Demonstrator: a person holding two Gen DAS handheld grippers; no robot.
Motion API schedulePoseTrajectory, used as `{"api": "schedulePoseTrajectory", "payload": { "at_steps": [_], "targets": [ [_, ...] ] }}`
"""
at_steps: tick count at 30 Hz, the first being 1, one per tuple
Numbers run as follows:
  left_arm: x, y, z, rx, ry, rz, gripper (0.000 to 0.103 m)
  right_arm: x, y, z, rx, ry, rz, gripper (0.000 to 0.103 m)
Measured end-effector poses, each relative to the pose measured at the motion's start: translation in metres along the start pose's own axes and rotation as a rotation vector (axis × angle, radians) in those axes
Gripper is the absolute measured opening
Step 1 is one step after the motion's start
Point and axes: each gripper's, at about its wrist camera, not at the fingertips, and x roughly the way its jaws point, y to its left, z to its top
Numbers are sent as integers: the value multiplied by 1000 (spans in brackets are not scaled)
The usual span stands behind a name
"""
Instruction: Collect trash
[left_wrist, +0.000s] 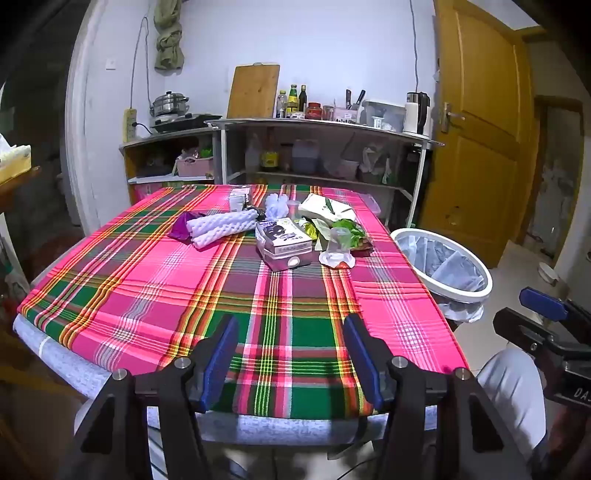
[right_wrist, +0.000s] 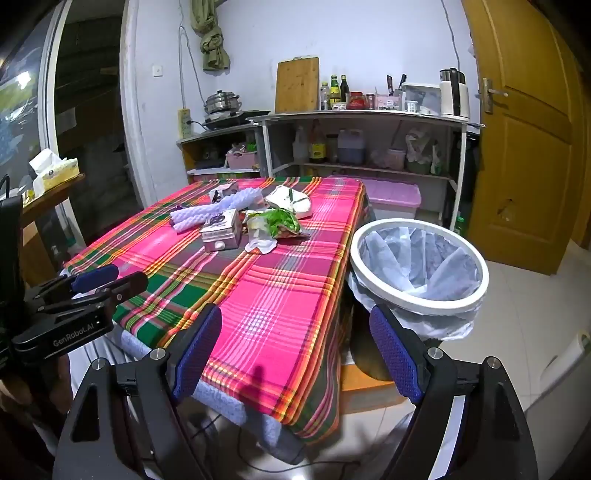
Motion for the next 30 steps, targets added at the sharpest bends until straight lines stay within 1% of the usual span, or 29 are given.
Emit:
{"api": "schedulePoseTrajectory", "payload": {
  "at_steps": [30],
  "targets": [
    [0, 0, 0, -4, -4, -6, 59, -2, 2, 0, -2, -4, -1, 83]
  ]
}}
